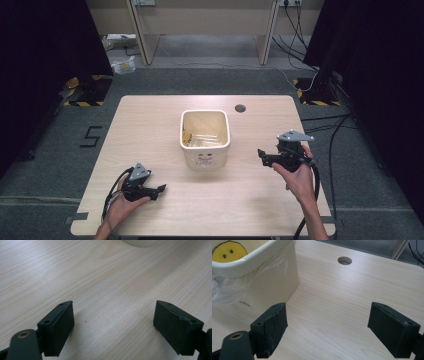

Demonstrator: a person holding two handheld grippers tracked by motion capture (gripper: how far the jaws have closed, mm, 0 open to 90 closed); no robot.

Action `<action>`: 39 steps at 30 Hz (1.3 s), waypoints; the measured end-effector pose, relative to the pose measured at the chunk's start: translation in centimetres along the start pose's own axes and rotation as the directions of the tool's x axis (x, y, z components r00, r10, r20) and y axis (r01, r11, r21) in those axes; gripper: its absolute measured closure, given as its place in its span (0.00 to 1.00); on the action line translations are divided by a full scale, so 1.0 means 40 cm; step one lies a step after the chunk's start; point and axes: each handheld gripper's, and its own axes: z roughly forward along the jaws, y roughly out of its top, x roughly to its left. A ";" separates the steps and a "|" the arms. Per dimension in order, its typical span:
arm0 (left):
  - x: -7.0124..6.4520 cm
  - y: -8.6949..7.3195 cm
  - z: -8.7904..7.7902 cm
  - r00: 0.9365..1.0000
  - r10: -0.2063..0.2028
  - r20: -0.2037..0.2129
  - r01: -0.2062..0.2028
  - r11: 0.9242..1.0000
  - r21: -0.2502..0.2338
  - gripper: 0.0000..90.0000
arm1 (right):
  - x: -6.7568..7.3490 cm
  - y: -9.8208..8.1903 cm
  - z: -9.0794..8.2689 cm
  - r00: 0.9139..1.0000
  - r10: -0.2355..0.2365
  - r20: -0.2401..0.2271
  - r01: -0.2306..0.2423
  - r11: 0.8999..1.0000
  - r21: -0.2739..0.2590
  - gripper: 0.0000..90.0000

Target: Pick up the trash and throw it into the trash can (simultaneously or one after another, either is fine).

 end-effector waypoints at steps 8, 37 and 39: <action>0.000 0.000 0.000 1.000 0.001 0.000 -0.001 1.000 0.002 0.18 | 0.017 -0.057 0.007 1.000 0.022 -0.019 -0.022 1.000 -0.013 0.17; 0.000 0.000 0.000 1.000 0.001 0.000 -0.001 1.000 0.002 0.18 | 0.042 -0.143 0.058 0.999 0.031 -0.016 -0.031 0.999 0.025 0.18; 0.000 0.000 0.000 1.000 0.001 0.000 -0.001 1.000 0.002 0.18 | 0.045 -0.151 0.062 0.999 0.030 -0.018 -0.030 0.999 0.037 0.18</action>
